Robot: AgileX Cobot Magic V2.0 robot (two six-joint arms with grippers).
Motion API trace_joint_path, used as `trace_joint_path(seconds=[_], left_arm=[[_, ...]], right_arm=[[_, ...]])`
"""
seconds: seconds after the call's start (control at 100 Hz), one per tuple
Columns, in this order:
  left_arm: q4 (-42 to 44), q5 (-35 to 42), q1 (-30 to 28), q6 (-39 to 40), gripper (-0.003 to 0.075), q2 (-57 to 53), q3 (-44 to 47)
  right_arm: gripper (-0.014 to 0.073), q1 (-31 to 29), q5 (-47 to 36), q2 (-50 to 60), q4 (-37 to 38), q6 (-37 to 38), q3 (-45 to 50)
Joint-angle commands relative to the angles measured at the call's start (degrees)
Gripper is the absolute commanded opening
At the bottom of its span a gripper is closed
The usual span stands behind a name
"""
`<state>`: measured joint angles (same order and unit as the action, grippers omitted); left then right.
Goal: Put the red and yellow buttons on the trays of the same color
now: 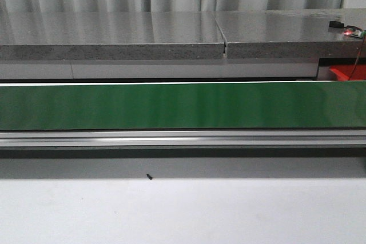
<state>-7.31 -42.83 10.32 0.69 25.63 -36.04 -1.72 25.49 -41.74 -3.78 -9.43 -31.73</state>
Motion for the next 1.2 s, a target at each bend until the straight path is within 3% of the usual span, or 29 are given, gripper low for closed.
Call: trace_joint_path(seconds=[0.0,0.29,1.19], left_arm=[[-1.0,3.9,0.4,0.3,-0.0018,0.3,-1.6],[-1.0,3.9,0.4,0.3,-0.0019,0.3,-1.6],[-1.0,3.9,0.4,0.3,-0.0019,0.3,-1.6]], right_arm=[[-0.0067,-0.1,-4.1,3.6,-0.3,-0.6,0.6],[-0.0067,-0.1,-4.0,10.6,-1.1,-0.6,4.2],[-0.0067,-0.1,-3.4,10.6,-1.1,-0.6,4.2]])
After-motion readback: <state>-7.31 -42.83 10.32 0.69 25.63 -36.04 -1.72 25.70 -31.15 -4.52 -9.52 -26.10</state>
